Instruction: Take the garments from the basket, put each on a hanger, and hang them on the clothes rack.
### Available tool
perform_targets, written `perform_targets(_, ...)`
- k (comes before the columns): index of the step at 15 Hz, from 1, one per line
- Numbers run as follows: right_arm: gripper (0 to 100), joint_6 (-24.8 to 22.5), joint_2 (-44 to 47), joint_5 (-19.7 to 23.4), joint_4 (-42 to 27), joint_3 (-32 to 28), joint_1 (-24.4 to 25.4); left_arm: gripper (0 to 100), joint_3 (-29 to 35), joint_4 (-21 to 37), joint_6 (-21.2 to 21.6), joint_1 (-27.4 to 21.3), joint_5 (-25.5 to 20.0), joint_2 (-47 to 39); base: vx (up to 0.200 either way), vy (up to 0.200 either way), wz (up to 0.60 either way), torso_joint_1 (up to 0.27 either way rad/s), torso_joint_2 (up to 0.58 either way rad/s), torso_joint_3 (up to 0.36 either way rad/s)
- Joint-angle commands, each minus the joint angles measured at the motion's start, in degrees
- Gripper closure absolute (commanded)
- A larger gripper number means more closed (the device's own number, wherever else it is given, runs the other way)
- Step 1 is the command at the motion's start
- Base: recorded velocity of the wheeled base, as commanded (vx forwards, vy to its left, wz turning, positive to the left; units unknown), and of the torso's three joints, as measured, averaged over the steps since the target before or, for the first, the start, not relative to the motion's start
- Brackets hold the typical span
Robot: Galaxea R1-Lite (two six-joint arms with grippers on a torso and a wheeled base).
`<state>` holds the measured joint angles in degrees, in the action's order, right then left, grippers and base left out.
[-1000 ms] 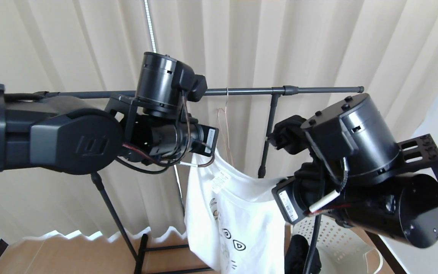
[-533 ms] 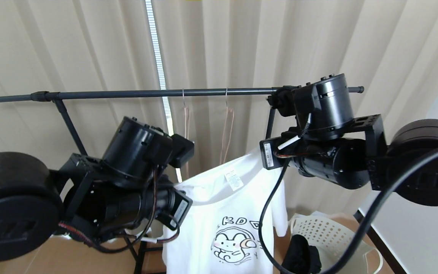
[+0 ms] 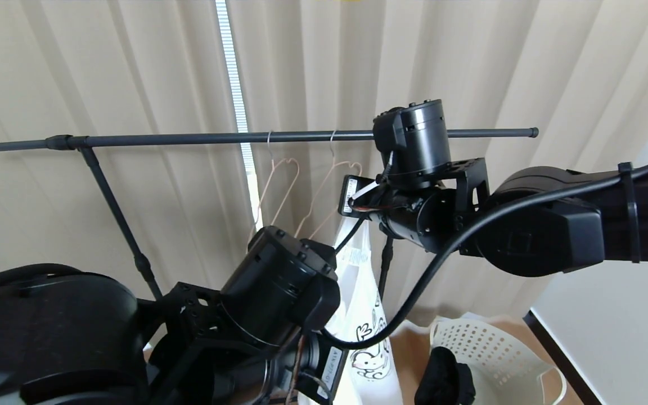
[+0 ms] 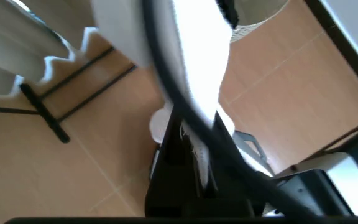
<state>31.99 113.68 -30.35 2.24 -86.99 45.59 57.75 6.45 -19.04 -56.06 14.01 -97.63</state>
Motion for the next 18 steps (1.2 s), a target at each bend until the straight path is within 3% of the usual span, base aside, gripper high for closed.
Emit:
perform_targets(1, 100, 0.8, 2.6, 0.03, -0.05, -1.43, 0.64, 100, 3.16, -0.12, -4.25, -2.29, -1.17, -2.47, 0.0, 0.0, 0.0, 0.0, 0.0, 0.0)
perform_targets(2, 100, 0.88, 2.6, 0.03, -0.05, -1.34, 0.73, 100, 4.39, -0.12, -6.45, -2.56, -1.17, -3.09, 0.0, 0.0, 0.0, 0.0, 0.0, 0.0)
perform_targets(7, 100, 0.8, 0.76, -0.14, -0.4, -0.99, 0.46, 100, 3.51, -0.03, -6.97, -2.12, -0.3, -3.53, 0.0, 0.0, 0.0, 0.0, 0.0, 0.0)
perform_targets(10, 100, 0.18, -0.65, -0.41, -0.84, -0.55, -1.65, 100, 1.76, -0.03, -6.8, -0.01, 3.48, -2.82, 0.0, 0.0, 0.0, 0.0, 0.0, 0.0)
perform_targets(16, 100, -5.45, -5.48, -2.25, -0.84, 3.94, -4.37, 100, 2.02, -0.03, -3.99, 10.36, 5.77, -0.01, 0.0, 0.0, 0.0, 0.0, 0.0, 0.0)
perform_targets(18, 100, -9.22, -7.59, -3.13, -0.75, 7.45, -4.37, 100, 4.22, -0.03, -3.02, 13.44, 5.77, -0.8, 0.0, 0.0, 0.0, 0.0, 0.0, 0.0)
